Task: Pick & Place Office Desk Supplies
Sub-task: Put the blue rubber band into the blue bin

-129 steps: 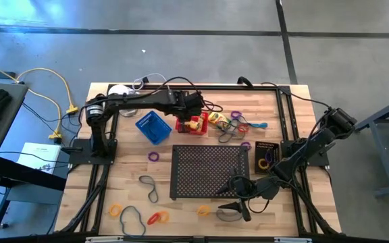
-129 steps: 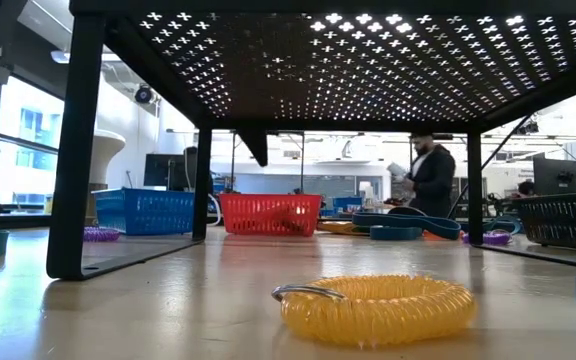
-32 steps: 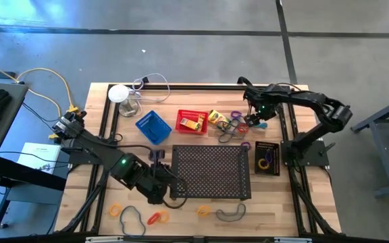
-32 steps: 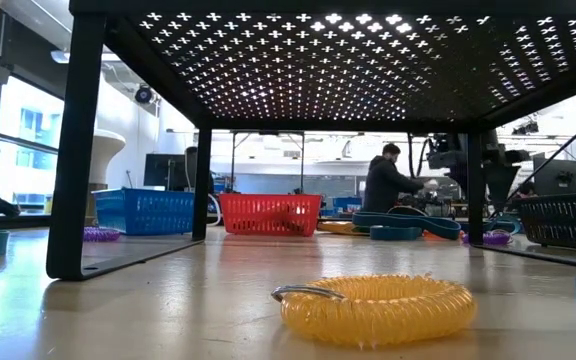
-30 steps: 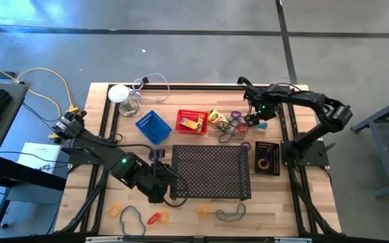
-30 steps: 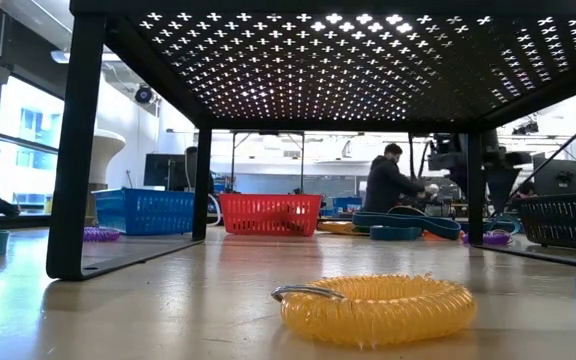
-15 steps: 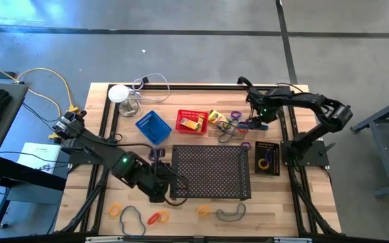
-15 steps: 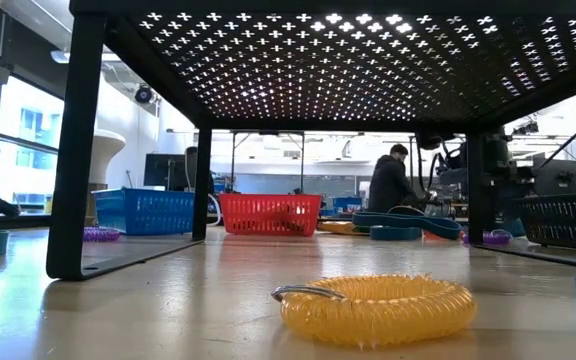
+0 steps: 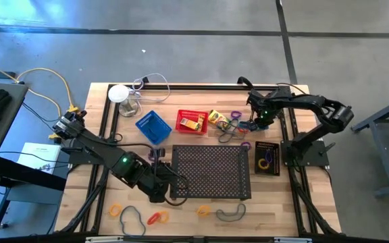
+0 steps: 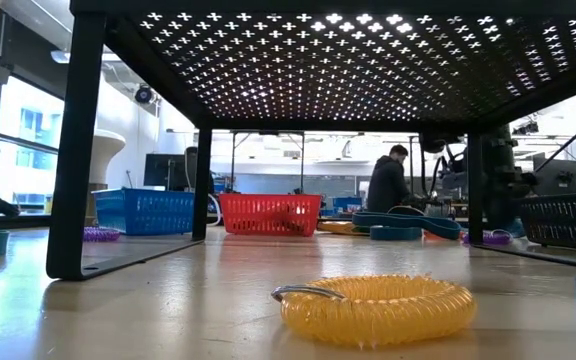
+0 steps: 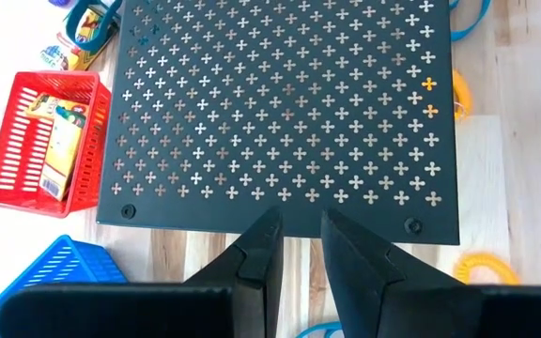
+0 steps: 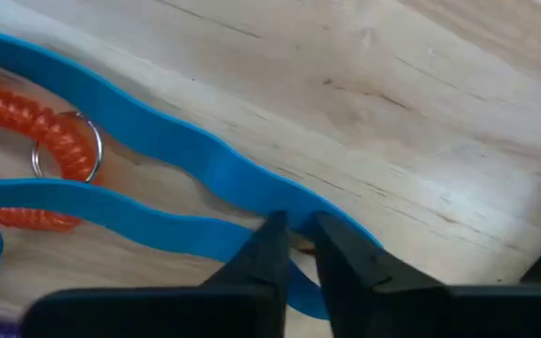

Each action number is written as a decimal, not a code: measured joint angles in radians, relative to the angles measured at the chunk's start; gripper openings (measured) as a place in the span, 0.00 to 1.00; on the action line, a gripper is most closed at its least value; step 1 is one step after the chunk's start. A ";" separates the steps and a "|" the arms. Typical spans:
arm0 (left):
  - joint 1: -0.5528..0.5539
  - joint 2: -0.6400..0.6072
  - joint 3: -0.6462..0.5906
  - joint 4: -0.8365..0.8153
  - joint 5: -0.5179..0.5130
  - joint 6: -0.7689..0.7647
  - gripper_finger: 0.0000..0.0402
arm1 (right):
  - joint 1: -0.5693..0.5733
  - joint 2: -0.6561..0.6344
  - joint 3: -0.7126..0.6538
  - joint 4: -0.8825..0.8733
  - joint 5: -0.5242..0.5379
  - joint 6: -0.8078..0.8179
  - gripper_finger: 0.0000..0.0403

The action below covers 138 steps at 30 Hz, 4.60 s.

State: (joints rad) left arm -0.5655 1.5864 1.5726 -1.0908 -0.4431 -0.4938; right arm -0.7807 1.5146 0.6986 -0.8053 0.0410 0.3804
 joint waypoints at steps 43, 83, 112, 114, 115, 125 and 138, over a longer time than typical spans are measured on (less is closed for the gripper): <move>0.001 0.000 0.000 0.000 -0.005 0.061 0.17 | 0.132 -0.090 0.029 -0.021 0.041 -0.172 0.21; 0.001 0.000 -0.001 0.000 -0.007 0.061 0.17 | 0.133 -0.055 -0.036 0.123 0.032 -0.239 0.16; 0.078 0.000 -0.002 0.104 -0.205 0.158 0.17 | 0.526 -0.334 0.224 -0.333 0.616 -0.037 0.01; 0.093 0.000 -0.002 0.104 -0.275 0.159 0.17 | 0.618 -0.383 0.257 -0.333 0.663 -0.016 0.01; 0.102 0.000 -0.002 0.104 -0.308 0.159 0.17 | 0.666 -0.399 0.272 -0.322 0.681 -0.011 0.01; 0.233 0.000 -0.002 0.234 -0.268 0.296 0.17 | 1.063 -0.448 0.341 0.079 0.789 -0.213 0.01; 0.320 0.031 -0.002 0.524 0.116 0.505 0.18 | 1.244 -0.262 0.342 0.476 0.768 -0.500 0.01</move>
State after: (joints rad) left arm -0.2451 1.6172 1.5703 -0.5667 -0.3275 0.0109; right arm 0.4635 1.2522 1.0405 -0.3292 0.8085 -0.1200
